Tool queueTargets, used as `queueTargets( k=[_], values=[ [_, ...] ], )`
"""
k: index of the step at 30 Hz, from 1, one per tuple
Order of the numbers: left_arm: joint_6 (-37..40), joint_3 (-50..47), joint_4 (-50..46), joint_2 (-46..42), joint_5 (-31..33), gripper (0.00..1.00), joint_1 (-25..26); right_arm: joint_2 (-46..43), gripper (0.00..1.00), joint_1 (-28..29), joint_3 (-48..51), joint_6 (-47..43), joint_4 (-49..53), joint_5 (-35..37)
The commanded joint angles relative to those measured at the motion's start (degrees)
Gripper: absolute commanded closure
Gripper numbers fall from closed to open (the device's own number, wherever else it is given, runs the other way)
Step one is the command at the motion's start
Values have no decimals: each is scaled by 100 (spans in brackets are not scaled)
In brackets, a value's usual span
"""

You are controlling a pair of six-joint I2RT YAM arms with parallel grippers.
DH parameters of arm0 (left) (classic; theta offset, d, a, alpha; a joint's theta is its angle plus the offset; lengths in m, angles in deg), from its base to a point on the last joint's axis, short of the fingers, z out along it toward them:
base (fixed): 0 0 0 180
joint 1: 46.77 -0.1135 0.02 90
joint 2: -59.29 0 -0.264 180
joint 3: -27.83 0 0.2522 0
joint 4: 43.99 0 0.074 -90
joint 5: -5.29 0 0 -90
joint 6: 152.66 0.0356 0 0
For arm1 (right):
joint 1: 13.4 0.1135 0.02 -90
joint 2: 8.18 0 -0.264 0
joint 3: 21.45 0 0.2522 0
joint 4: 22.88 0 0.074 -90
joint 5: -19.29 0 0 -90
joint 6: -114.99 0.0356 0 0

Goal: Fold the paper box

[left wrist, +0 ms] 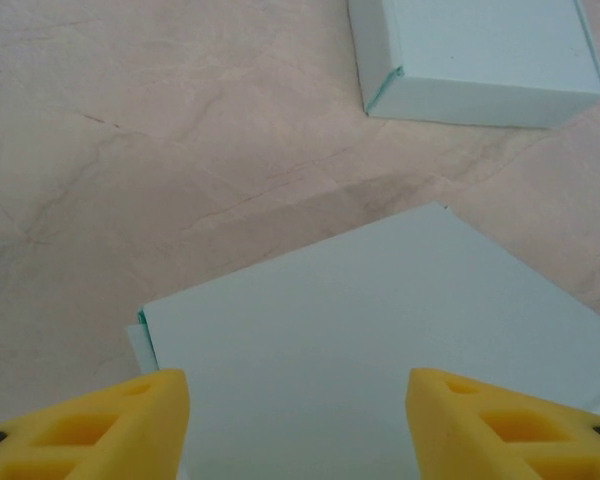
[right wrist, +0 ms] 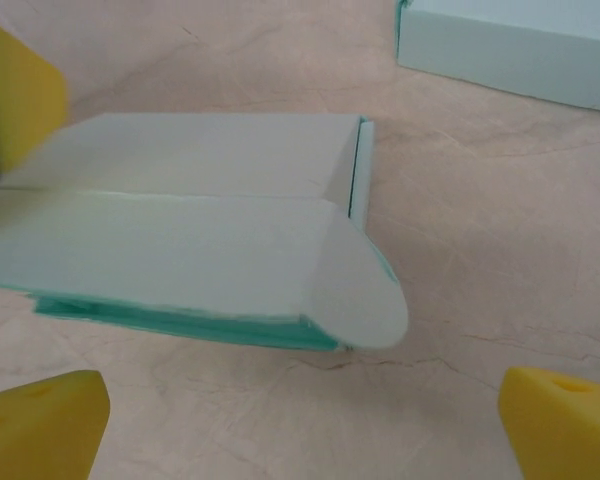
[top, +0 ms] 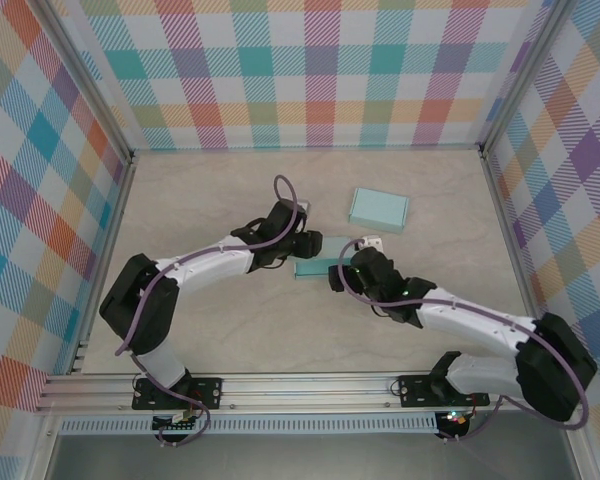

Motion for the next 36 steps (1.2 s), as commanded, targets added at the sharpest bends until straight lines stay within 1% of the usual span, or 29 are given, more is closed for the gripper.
queueTargets(
  k=[1,6,9,11,13,15,18,20,21,25,28,32,36],
  values=[
    [47,-111,19,180,129,41,102,-627,0,33,-9,362,740,-236],
    [114,-236,-33,361,596,41,269,-1581,0,24,39,671,1110,-172],
    [150,-254,-80,501,928,41,424,-1756,0,-5,-103,749,1219,-139],
    [131,-285,-79,585,1092,41,502,-1682,0,-47,-246,839,1346,-49],
    [122,-355,-29,629,1294,42,565,-1492,0,-160,-394,893,1481,-28],
    [117,-415,-19,658,1600,42,636,-1218,0,-364,-554,915,1569,-179],
    [127,-474,-11,719,1952,42,711,-758,0,-737,-719,923,1519,-755],
    [145,-465,-1,802,2033,42,725,-431,0,-973,-785,915,1402,-1170],
    [152,-452,10,855,2066,42,731,-274,0,-1070,-834,900,1360,-1342],
    [146,-387,-4,1010,2104,43,755,267,3,-1313,-1008,819,1338,-1634],
    [92,-378,6,1017,2105,44,763,648,8,-1540,-1034,741,1194,-2041],
    [42,-395,-9,763,2064,44,772,1013,17,-1676,-1001,609,1004,-2236],
    [45,-413,-11,329,1940,43,775,1279,19,-1734,-1054,390,795,-2403]
  ],
)
